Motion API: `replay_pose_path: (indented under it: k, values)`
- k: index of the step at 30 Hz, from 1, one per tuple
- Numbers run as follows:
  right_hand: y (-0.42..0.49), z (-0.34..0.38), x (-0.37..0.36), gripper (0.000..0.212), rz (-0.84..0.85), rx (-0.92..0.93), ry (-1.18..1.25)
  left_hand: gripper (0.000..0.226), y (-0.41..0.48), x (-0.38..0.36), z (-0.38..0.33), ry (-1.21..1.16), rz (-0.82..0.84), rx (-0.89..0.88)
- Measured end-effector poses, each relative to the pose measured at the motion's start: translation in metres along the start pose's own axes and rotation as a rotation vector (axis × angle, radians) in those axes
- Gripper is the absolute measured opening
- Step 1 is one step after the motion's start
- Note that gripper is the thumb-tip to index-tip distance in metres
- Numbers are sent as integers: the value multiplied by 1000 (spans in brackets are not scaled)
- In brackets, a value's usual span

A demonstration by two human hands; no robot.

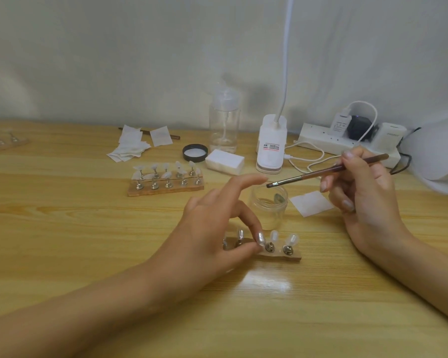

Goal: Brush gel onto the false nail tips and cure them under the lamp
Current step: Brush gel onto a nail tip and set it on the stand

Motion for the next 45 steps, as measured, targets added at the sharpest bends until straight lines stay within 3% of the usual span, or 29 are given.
replay_pose_path:
  k: [7, 23, 31, 35, 37, 41, 45]
  values:
    - [1, -2, 2, 33, -6, -6, 0, 75, 2, -3, 5, -17, 35, 63]
    - [3, -4, 3, 25, -25, -5, 15, 74, 8, -11, -19, 285, 39, -103]
    - [3, -4, 4, 24, -29, -10, 10, 52, 5, -11, -37, 400, -93, -300]
    - [3, -5, 4, 24, -37, -14, 33, 55, 1, -13, -42, 432, -123, -392]
    - [4, -6, 5, 24, -53, -13, 46, 57, -2, -6, -46, 322, -153, -440]
    - [4, -5, 7, 26, -62, -14, 38, 61, 9, 25, -46, -141, -210, -410]
    - [4, -5, 6, 29, -52, -15, 50, 58, 28, 42, -13, -308, -291, -251]
Point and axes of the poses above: each hand's wrist, its own y-axis towards the middle knuckle, its own x-axis out of the back of the hand, z = x × y, the point moved 8 cm from there along y, towards the middle knuckle
